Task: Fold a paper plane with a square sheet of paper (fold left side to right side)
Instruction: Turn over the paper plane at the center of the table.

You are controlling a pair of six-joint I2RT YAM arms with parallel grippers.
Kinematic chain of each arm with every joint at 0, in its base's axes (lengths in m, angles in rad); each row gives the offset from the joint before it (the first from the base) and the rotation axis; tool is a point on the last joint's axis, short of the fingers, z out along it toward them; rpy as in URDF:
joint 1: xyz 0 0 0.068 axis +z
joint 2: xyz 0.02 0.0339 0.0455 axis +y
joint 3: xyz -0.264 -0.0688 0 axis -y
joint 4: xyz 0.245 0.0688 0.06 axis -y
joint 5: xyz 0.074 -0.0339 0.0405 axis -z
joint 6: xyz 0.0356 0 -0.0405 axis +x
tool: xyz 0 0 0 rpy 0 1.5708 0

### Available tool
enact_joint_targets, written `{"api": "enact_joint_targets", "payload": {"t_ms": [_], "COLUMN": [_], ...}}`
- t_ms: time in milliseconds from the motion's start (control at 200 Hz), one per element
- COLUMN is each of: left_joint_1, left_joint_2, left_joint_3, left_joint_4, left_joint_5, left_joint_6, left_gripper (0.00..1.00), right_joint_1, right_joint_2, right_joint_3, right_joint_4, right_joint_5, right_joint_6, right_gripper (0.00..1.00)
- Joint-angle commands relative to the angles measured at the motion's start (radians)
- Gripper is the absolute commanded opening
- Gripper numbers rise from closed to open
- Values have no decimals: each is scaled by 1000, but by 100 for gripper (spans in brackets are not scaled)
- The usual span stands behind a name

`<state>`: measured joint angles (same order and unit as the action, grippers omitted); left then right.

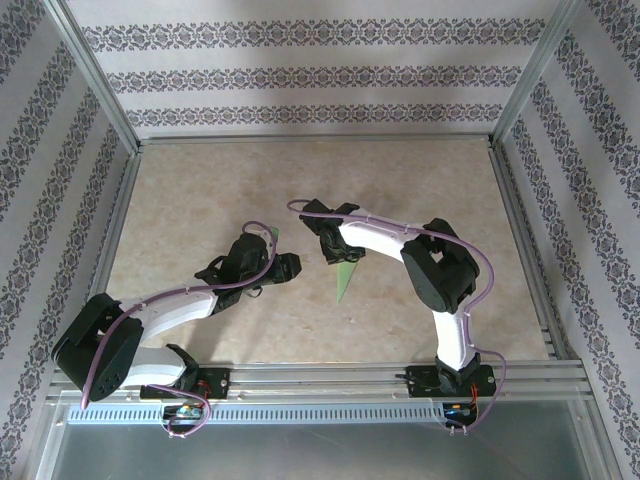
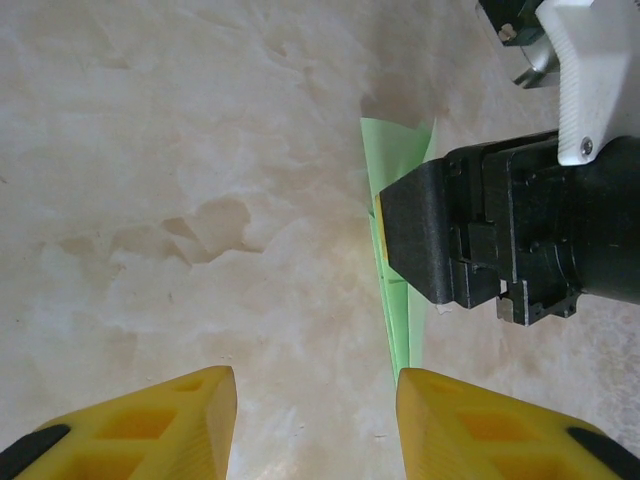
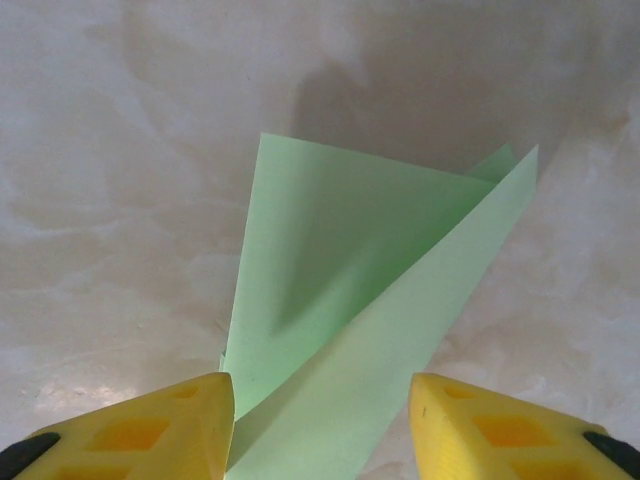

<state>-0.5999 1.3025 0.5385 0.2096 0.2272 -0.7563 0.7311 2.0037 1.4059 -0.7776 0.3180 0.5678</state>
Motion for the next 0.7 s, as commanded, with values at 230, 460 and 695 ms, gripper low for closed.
{"api": "enact_joint_targets", "payload": {"t_ms": [230,460,695], "left_joint_1": [21,35,77], "left_joint_2": [-35,-69,-132], "left_joint_3": [7,23,21], "left_joint_4": [-27,-65,-88], "left_joint_5": [-24,-50,-70], "left_joint_6": [15,29,16], "left_gripper": [46,47,54], "right_joint_1": [14,18,15], "right_joint_2": [-94,-176,-319], "right_joint_3": [-69,-79,-100], "right_joint_4": [-17,-42,23], "right_joint_5": [42,76,19], "right_joint_6": [20,17,-2], "right_gripper": [26,1,0]}}
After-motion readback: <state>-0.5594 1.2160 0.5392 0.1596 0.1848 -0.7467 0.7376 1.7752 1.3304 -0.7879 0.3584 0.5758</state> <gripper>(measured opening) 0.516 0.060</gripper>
